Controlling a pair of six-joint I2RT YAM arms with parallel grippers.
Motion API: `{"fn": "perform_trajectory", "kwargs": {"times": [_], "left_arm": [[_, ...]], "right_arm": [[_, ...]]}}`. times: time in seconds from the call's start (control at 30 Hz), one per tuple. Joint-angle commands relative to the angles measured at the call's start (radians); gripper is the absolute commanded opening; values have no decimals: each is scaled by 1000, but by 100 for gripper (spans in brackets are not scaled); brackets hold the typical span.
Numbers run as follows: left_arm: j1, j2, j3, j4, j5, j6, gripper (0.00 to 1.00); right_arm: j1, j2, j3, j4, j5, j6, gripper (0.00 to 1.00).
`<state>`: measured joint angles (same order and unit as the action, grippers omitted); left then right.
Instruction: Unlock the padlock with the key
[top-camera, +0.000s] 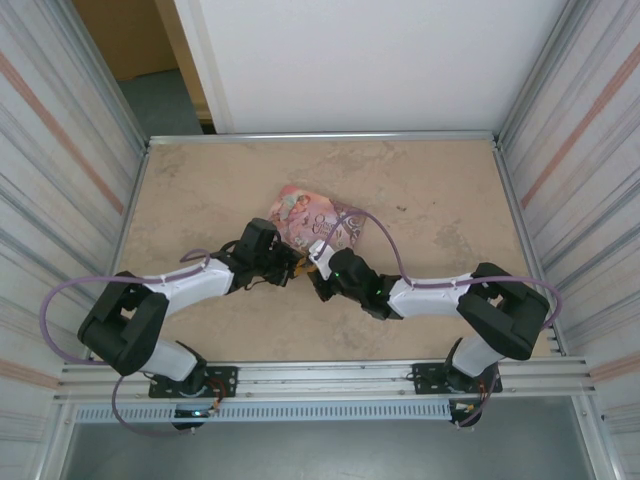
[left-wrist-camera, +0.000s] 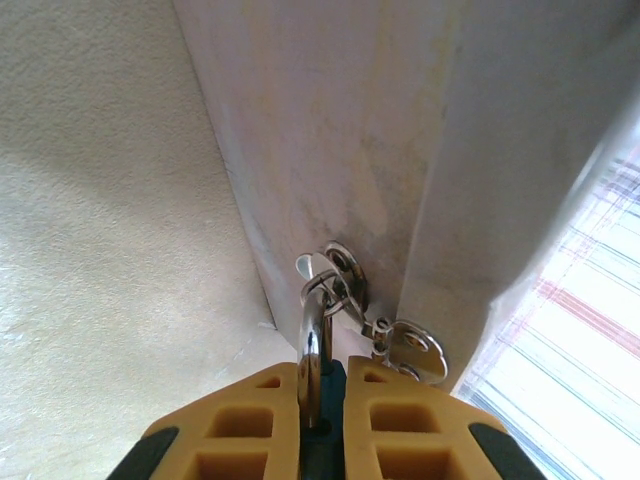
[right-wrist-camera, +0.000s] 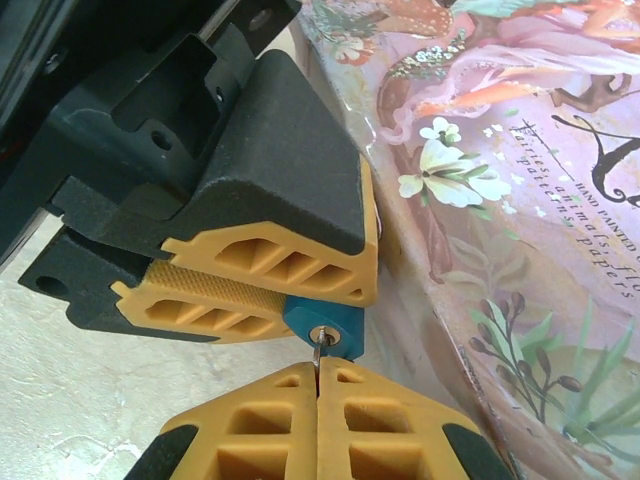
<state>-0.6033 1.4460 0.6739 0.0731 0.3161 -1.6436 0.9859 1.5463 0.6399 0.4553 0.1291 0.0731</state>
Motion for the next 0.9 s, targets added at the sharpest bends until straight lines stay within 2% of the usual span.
{"fn": "perform_trajectory", "kwargs": {"times": [0.0, 0.1, 0.3, 0.5, 0.67, 0.87], "left_arm": [[-33, -5, -7, 18, 102, -5, 0], [-33, -6, -10, 14, 98, -6, 0], [-33, -15, -10, 3, 90, -2, 0], [-33, -17, -12, -4, 84, -2, 0], [-33, -16, -8, -5, 87, -2, 0], [-33, -11, -2, -7, 89, -2, 0]], "right_arm": [[-27, -20, 30, 1, 26, 43, 0], [-33, -38, 24, -18, 24, 29, 2], [-62, -125, -25, -73, -5, 30, 20], [-106, -256, -67, -173, -79, 49, 32], [-130, -320, -82, -228, -143, 41, 37], [-100, -311, -79, -225, -177, -24, 40]]}}
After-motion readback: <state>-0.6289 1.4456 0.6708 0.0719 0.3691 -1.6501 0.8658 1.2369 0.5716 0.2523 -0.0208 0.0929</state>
